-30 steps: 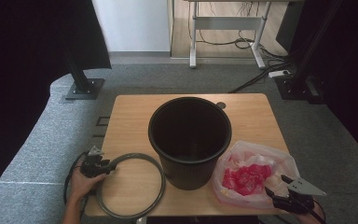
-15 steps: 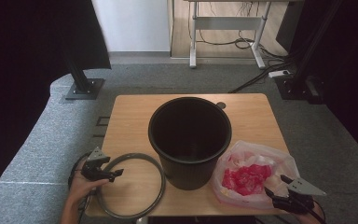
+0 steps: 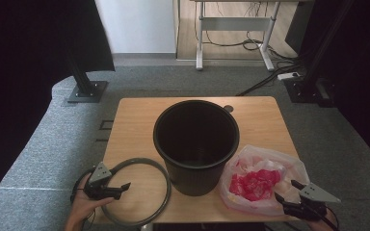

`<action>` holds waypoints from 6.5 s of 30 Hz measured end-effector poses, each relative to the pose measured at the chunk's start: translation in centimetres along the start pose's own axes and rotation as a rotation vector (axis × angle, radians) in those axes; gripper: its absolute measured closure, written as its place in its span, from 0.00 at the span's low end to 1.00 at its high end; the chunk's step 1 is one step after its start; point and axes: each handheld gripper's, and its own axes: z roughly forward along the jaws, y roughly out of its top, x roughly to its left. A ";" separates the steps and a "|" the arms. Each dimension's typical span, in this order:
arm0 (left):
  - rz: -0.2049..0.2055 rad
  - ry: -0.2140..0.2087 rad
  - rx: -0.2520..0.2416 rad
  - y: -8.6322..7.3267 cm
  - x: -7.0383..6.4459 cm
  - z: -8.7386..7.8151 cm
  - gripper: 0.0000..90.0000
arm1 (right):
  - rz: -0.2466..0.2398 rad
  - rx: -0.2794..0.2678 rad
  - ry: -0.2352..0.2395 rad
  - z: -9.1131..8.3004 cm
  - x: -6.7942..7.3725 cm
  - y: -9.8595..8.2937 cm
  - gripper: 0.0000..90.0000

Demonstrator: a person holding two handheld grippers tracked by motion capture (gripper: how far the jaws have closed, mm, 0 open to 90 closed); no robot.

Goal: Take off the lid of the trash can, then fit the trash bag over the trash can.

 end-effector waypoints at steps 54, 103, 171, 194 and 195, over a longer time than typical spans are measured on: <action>0.038 -0.035 0.044 0.9 -0.7 2.1 0.23 | -0.034 -0.068 0.086 1.2 -2.1 4.4 0.15; 0.041 -0.039 0.062 0.8 -0.7 2.3 0.26 | -0.075 -0.005 0.180 2.1 -2.9 4.6 0.97; 0.039 -0.051 0.063 0.9 -0.8 2.3 0.27 | -0.077 -0.219 0.214 -6.3 -4.6 9.6 0.98; 0.036 -0.053 0.067 0.8 -0.8 2.5 0.27 | -0.099 -0.276 0.231 -9.0 -4.7 12.3 0.98; 0.036 -0.054 0.066 0.9 -0.9 2.5 0.27 | -0.099 -0.279 0.231 -9.1 -4.7 12.5 0.98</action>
